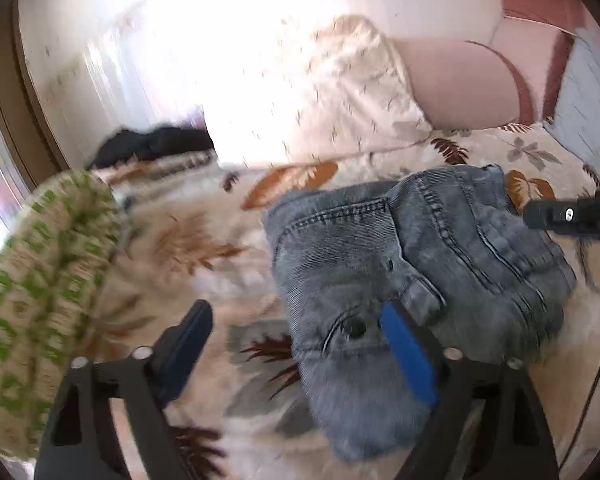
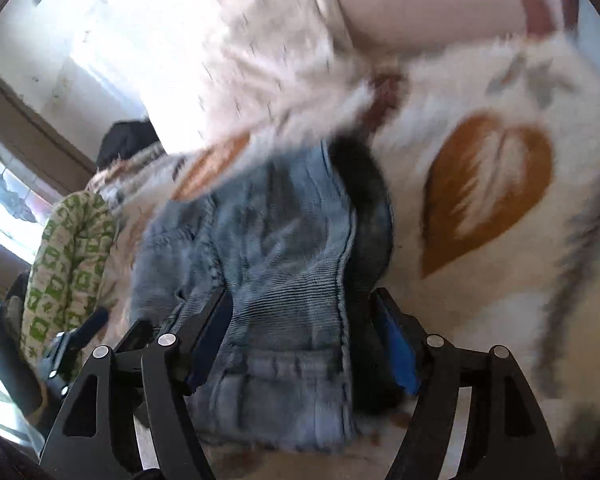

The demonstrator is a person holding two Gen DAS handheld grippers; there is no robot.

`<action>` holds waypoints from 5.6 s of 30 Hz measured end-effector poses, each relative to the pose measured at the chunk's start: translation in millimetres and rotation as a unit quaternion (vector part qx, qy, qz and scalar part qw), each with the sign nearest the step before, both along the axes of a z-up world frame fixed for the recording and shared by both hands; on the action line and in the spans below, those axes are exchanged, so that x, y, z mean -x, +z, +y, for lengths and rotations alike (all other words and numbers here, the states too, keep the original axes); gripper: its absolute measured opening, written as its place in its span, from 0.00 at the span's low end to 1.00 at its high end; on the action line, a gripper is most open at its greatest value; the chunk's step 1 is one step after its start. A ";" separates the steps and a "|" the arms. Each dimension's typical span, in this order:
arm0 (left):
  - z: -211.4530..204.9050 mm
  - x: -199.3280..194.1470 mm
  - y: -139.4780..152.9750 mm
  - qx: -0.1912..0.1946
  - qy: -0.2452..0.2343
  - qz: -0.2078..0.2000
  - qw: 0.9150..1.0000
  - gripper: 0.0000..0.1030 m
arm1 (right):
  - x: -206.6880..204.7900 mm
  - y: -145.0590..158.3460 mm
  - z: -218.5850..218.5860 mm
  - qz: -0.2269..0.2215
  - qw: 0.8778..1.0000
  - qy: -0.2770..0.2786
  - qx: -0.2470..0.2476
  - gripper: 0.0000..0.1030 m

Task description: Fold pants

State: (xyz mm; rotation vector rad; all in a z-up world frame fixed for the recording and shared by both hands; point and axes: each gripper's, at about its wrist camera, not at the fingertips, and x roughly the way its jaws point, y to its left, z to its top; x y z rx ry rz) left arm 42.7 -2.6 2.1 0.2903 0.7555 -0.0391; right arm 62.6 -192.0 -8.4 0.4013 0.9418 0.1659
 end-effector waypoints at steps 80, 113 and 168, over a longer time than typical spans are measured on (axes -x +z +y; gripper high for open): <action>37.6 50.6 40.4 0.077 0.065 -0.099 0.990 1.00 | 133.4 49.3 67.4 -0.247 0.956 0.013 0.160 0.90; 32.7 53.6 39.6 0.075 0.057 -0.096 0.991 1.00 | 129.8 48.3 62.2 -0.240 0.959 0.003 0.154 0.90; 36.4 47.6 30.5 0.077 0.037 -0.066 0.994 1.00 | 126.2 41.8 56.4 -0.221 0.963 -0.008 0.152 0.90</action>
